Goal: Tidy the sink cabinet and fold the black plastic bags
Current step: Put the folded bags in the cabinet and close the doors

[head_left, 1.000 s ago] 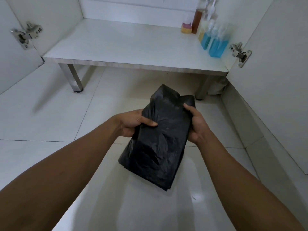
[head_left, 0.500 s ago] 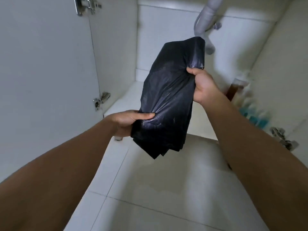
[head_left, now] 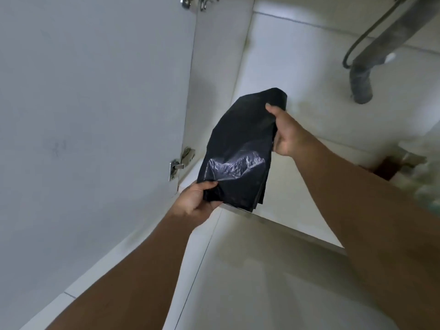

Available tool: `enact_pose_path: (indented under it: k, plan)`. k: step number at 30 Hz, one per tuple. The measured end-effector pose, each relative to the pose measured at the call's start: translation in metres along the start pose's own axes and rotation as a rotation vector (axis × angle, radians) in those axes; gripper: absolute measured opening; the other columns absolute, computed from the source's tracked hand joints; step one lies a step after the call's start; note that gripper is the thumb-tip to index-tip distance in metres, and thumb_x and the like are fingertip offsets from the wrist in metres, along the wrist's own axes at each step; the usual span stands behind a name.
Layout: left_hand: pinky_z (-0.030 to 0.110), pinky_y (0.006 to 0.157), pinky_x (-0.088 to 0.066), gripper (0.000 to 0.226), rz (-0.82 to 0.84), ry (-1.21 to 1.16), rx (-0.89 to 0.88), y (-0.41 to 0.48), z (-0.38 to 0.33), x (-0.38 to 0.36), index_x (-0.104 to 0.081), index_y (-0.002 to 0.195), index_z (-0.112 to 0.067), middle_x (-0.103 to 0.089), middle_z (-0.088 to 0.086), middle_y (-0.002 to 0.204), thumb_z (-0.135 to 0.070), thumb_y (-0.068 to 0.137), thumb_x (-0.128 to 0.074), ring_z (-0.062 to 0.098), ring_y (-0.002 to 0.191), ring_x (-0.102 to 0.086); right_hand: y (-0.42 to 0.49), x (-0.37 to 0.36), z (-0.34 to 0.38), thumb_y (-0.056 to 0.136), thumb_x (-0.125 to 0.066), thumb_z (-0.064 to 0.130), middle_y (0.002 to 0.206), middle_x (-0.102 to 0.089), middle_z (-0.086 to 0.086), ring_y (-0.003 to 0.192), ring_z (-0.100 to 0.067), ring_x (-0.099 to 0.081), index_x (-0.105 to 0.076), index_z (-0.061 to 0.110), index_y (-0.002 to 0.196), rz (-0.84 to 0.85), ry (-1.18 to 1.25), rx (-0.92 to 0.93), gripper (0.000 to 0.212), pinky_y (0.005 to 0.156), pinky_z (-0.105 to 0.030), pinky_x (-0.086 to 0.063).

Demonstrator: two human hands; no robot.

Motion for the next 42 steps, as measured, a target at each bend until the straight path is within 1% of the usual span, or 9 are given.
enact_pose_path:
  k: [5,9,12,14,17,19,28,34,42]
  plan:
    - [0.045,0.071,-0.061,0.022,-0.163,0.012,-0.016,0.013,-0.005,0.009,-0.058,0.113,0.005,-0.062,0.024,0.121,0.009,0.092,-0.060,0.041,0.110,-0.060,-0.004,-0.012,-0.076,0.091,-0.064,0.044,0.114,-0.063,-0.012,0.106,-0.034,-0.061,-0.061,0.015,0.118,0.100,-0.398,-0.210,0.040,0.093,-0.060,-0.049]
    - [0.047,0.082,-0.060,0.025,-0.207,0.089,-0.117,0.004,-0.022,0.004,-0.055,0.113,0.003,-0.062,0.020,0.113,0.010,0.090,-0.061,0.036,0.100,-0.060,-0.011,-0.009,-0.107,0.092,-0.068,0.025,0.121,-0.055,-0.006,0.110,-0.029,-0.054,-0.048,0.011,0.135,0.034,-0.553,-0.092,0.050,0.093,-0.051,-0.053]
    - [0.043,0.082,-0.060,0.031,-0.182,0.173,-0.187,-0.004,-0.033,0.000,-0.054,0.118,0.002,-0.060,0.012,0.104,0.016,0.090,-0.054,0.028,0.090,-0.059,-0.022,0.000,-0.120,0.091,-0.069,0.031,0.108,-0.059,-0.015,0.096,-0.026,-0.057,-0.051,0.010,0.121,-0.037,-0.633,-0.061,0.041,0.089,-0.047,-0.057]
    - [0.039,0.078,-0.062,0.036,-0.219,0.354,-0.210,-0.003,-0.041,0.008,-0.053,0.123,0.000,-0.059,0.011,0.108,0.015,0.091,-0.053,0.025,0.088,-0.059,-0.029,-0.006,-0.135,0.090,-0.072,0.032,0.103,-0.064,-0.015,0.081,-0.022,-0.058,-0.053,0.015,0.107,0.020,-0.641,-0.089,0.031,0.077,-0.037,-0.060]
    - [0.044,0.081,-0.062,0.047,-0.423,0.844,-0.293,0.001,-0.060,0.029,-0.052,0.133,-0.004,-0.063,0.017,0.120,0.002,0.089,-0.064,0.034,0.098,-0.066,-0.033,-0.020,-0.141,0.083,-0.079,0.031,0.114,-0.063,-0.007,0.092,-0.022,-0.060,-0.053,0.017,0.129,0.081,-0.784,0.064,0.055,0.078,-0.032,-0.054]
    - [0.049,0.088,-0.059,0.051,-0.538,1.042,-0.353,-0.007,-0.070,0.034,-0.051,0.133,-0.010,-0.062,0.016,0.119,-0.007,0.085,-0.066,0.039,0.104,-0.065,-0.038,-0.027,-0.135,0.080,-0.080,0.035,0.130,-0.057,-0.004,0.114,-0.023,-0.057,-0.049,0.016,0.139,0.061,-0.856,0.191,0.069,0.095,-0.033,-0.049]
    - [0.047,0.098,-0.049,0.062,-0.565,1.437,-0.435,-0.021,-0.063,0.038,-0.037,0.138,-0.006,-0.055,0.015,0.132,-0.036,0.093,-0.066,0.035,0.123,-0.054,-0.052,-0.038,-0.146,0.070,-0.073,0.065,0.113,-0.049,0.003,0.110,-0.021,-0.053,-0.053,0.030,0.133,-0.021,-1.110,0.384,0.075,0.083,-0.033,-0.051]
    - [0.044,0.096,-0.049,0.065,-0.517,1.689,-0.838,-0.045,-0.059,0.009,-0.034,0.142,-0.020,-0.040,0.004,0.137,-0.048,0.091,-0.061,0.026,0.129,-0.041,-0.044,-0.051,-0.139,0.064,-0.059,0.081,0.128,-0.042,0.001,0.113,-0.022,-0.052,-0.048,0.033,0.135,-0.061,-1.135,0.352,0.086,0.086,-0.041,-0.053]
    - [0.051,0.112,-0.034,0.076,-0.301,1.964,-0.417,-0.023,-0.037,0.023,-0.015,0.159,-0.021,-0.021,0.000,0.164,-0.026,0.094,-0.053,0.030,0.145,-0.026,-0.065,-0.053,-0.148,0.099,-0.037,0.055,0.145,-0.043,-0.003,0.129,-0.028,-0.041,-0.042,0.026,0.145,0.029,-1.222,0.460,0.055,0.100,-0.047,-0.046]
Point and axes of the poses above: each hand's wrist, its own y-axis towards the middle knuckle, its own x-axis out of the back of the hand, z = x × y, the point moved 10 cm from there along y, towards the middle knuckle
